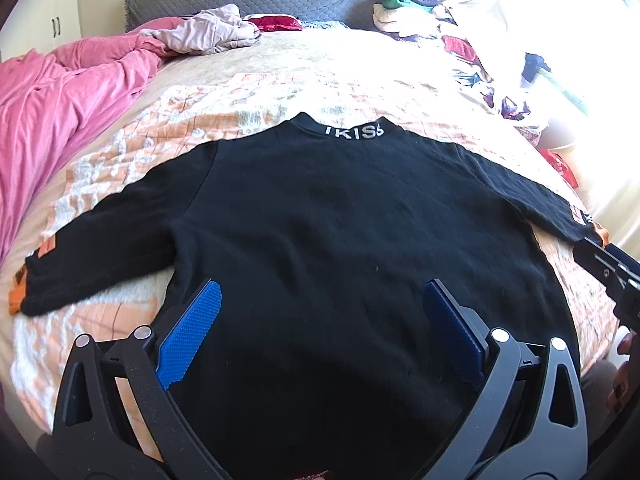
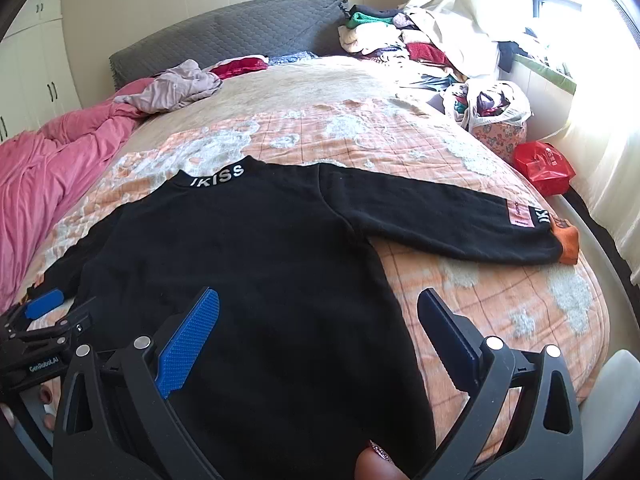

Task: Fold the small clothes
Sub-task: 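Move the right tool toward the orange cuff of a sleeve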

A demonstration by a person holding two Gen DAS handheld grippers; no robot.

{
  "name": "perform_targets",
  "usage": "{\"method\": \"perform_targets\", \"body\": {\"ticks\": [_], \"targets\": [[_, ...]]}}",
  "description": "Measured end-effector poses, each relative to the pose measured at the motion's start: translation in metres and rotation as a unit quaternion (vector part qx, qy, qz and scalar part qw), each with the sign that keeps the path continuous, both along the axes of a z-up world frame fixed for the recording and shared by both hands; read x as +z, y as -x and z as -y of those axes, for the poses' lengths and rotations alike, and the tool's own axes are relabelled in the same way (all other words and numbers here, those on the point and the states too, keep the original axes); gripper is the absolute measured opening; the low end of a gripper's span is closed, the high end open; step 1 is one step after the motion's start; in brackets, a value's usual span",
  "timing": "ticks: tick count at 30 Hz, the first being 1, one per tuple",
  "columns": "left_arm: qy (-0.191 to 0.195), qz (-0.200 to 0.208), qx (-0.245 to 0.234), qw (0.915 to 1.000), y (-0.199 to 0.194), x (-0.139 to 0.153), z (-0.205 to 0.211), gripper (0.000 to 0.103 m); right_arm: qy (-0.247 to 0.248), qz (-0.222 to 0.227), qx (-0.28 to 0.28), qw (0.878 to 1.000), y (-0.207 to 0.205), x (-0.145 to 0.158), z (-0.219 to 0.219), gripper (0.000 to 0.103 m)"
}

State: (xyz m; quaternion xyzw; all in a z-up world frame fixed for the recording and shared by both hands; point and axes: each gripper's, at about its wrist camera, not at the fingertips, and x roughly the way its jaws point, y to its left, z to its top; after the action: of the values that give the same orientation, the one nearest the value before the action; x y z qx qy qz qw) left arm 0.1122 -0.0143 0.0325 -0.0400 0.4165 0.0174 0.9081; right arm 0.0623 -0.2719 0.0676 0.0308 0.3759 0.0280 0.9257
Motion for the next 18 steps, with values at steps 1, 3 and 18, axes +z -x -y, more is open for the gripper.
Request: {"method": "perform_targets", "body": {"ticks": [1, 3, 18], "targets": [[0.0, 0.0, -0.001, 1.0, -0.004, 0.001, 0.001, 0.095, 0.0, 0.0, 0.0, 1.0, -0.004, 0.002, 0.0, 0.099], [-0.001, 0.001, -0.001, 1.0, -0.013, 0.003, 0.001, 0.095, 0.002, 0.001, -0.001, 1.0, -0.015, 0.006, -0.001, 0.099], [0.008, 0.001, 0.001, 1.0, -0.069, 0.017, -0.003, 0.095, -0.064, -0.013, -0.02, 0.998, -0.093, 0.016, 0.006, 0.099]]}}
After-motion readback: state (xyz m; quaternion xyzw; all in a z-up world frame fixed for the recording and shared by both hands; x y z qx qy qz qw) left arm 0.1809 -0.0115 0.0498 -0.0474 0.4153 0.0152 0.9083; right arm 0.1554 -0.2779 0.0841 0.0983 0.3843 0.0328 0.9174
